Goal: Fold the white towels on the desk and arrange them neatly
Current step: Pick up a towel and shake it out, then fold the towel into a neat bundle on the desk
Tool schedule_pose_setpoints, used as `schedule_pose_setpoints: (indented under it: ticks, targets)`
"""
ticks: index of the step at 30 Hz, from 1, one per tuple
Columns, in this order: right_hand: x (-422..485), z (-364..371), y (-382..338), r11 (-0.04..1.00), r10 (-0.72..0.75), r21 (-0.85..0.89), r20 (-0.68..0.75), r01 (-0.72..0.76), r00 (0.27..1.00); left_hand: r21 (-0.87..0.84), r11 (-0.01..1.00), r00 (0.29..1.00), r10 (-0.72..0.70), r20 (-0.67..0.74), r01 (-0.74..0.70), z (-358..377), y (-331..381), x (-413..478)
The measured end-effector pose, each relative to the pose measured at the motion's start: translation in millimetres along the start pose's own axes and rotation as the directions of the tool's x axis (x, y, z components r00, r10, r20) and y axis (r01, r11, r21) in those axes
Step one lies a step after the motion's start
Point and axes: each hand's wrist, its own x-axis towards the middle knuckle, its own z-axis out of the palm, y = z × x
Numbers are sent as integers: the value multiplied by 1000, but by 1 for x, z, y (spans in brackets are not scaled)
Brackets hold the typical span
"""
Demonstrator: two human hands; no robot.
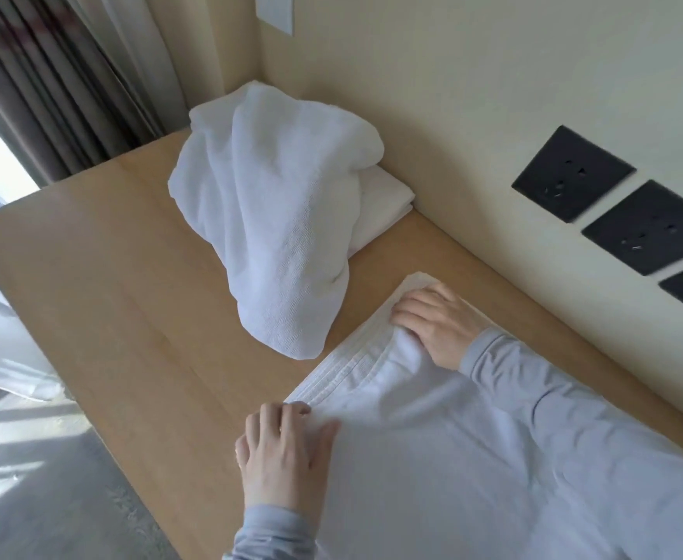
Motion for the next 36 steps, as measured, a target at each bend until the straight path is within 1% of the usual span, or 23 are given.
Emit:
schedule_pose_setpoints:
  ticks: [2, 7, 9, 12, 14, 18, 21, 22, 24, 27, 29, 31, 33, 36]
  targets:
    - [3, -4, 9, 1000, -12, -8, 99, 13, 995, -11, 1000, 999, -23, 35, 24, 4, -7, 1]
    - [24, -15, 21, 999, -27, -37, 289, 40, 957, -100, 990, 994, -97, 51, 102, 9, -19, 9]
    - [27, -15, 25, 998, -39, -40, 289, 53, 956, -123, 991, 999, -40, 26, 43, 8, -22, 12]
    - [26, -16, 32, 998, 46, 22, 224, -52, 974, -198, 978, 998, 51, -46, -59, 6, -30, 8]
    - [24, -12, 33, 996, 82, 16, 210, -87, 974, -247, 963, 993, 92, -68, -106, 4, -35, 6]
    - [30, -6, 35, 994, 102, 2, 282, -106, 954, -260, 958, 991, 101, -82, -120, -2, -39, 7]
    - [37, -10, 42, 998, 60, -33, 408, -51, 911, -163, 971, 983, 160, -88, -172, -6, -37, 7]
    - [40, -13, 44, 998, 54, -50, 460, -35, 886, -157, 973, 985, 160, -66, -169, -7, -37, 7]
    - [43, -17, 46, 998, 59, -58, 539, -33, 840, -180, 977, 993, 120, 12, -116, -8, -39, 7]
    - [47, -20, 45, 998, 48, -60, 601, -15, 798, -212, 977, 989, 37, 142, -6, -9, -41, 10]
    - [51, -22, 43, 998, 47, -70, 643, -3, 765, -217, 975, 981, 5, 196, 38, -11, -40, 12]
    - [54, -25, 43, 997, 56, -80, 685, -1, 726, -203, 978, 973, -7, 232, 55, -13, -38, 16]
    - [56, -28, 42, 997, 57, -76, 723, -3, 689, -172, 984, 967, 3, 255, 42, -14, -37, 17]
    - [56, -30, 41, 998, 36, -57, 725, 8, 688, -174, 984, 971, 5, 239, 38, -14, -38, 17]
